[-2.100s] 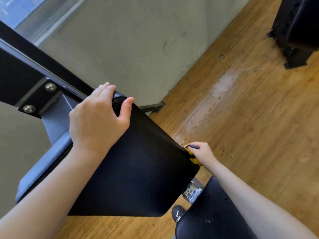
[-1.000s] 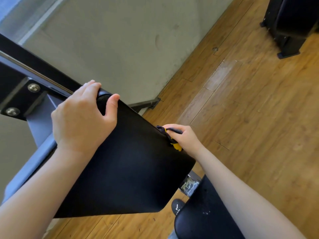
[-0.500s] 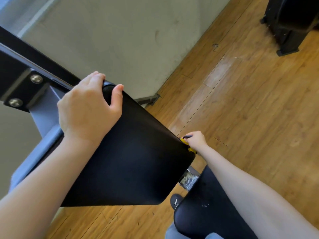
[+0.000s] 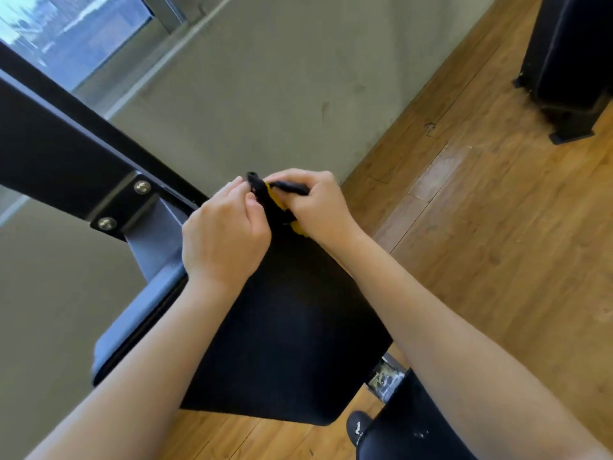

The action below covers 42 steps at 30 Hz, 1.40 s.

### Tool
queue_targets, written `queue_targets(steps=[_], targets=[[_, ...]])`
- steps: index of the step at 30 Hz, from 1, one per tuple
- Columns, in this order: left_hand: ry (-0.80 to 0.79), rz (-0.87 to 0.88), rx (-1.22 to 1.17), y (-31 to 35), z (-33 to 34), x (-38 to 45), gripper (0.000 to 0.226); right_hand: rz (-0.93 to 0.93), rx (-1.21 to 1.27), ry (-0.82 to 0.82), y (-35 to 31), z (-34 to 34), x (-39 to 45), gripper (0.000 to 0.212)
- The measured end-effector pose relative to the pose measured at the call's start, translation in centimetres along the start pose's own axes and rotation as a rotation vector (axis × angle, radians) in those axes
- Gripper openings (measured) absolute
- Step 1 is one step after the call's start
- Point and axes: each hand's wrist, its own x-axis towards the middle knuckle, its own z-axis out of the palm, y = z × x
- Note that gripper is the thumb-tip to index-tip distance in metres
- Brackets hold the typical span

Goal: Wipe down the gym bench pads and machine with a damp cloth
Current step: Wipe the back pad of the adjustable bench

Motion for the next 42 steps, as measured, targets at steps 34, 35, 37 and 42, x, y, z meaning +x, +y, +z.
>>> queue_targets(steps=[34, 35, 37, 42], targets=[[0.115, 0.114, 0.076, -0.8, 1.4, 0.1, 0.045, 1.277, -0.41, 0.011, 27.9, -13.8, -14.2, 0.016], [0.115, 0.118, 0.084, -0.8, 1.4, 0.1, 0.045, 1.304, -0.335, 0.017, 27.2, -13.5, -13.7, 0.015], [0.113, 0.128, 0.093, -0.8, 1.5, 0.1, 0.044, 1.279, -0.239, -0.03, 25.7, -13.0, -12.4, 0.013], [0.108, 0.137, 0.107, -0.8, 1.5, 0.2, 0.044, 0.988, -0.216, -0.076, 20.2, -10.6, -9.5, 0.019]])
